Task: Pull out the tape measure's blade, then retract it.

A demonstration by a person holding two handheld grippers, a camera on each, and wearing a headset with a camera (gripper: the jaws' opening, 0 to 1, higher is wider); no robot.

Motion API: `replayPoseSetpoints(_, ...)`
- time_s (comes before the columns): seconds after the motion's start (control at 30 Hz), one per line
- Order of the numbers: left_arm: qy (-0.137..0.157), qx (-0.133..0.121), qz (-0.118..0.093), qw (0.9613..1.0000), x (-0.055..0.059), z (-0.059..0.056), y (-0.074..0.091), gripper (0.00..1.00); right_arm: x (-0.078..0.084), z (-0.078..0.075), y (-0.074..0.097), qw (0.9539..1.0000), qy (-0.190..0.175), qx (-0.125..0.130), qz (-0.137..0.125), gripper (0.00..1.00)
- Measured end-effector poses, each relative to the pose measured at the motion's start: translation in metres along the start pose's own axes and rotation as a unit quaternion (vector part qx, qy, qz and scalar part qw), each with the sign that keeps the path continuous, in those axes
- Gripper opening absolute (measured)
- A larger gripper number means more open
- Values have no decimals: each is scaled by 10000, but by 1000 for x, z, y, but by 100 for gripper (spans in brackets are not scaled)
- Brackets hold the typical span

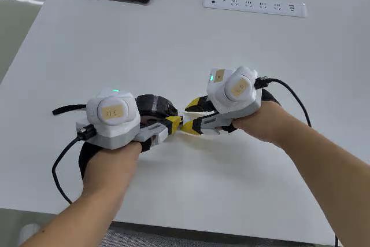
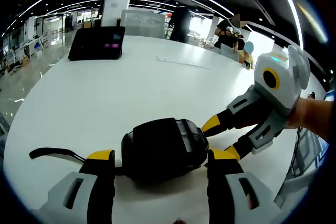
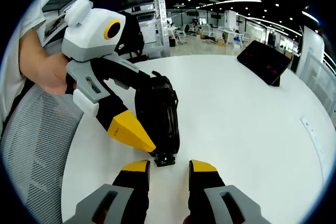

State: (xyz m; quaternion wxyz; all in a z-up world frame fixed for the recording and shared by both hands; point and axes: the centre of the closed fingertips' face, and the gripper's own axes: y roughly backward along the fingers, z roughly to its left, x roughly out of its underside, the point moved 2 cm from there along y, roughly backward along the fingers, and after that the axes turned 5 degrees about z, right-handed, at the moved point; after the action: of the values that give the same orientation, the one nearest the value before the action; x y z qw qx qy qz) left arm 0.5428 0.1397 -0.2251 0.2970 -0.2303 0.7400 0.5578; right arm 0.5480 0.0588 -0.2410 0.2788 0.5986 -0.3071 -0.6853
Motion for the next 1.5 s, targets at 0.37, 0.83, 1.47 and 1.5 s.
replayPoseSetpoints(0.37, -319, 1, -30, 9995, -1, 1, 8, 77, 1, 3, 12, 9996, -153, 188, -146, 36)
replayPoseSetpoints(0.83, -744, 93, -70, 9972, -4, 1, 17, 78, 9, 6, 29, 9979, -372, 459, -255, 46)
replayPoseSetpoints(1.47, -1426, 295, -193, 9892, -10, 1, 29, 81, 22, 7, 60, 9929, -623, 894, -486, 65)
replayPoseSetpoints(1.5, -1443, 289, -201, 9889, -10, 2, 30, 82, 23, 7, 61, 9926, -634, 916, -476, 66)
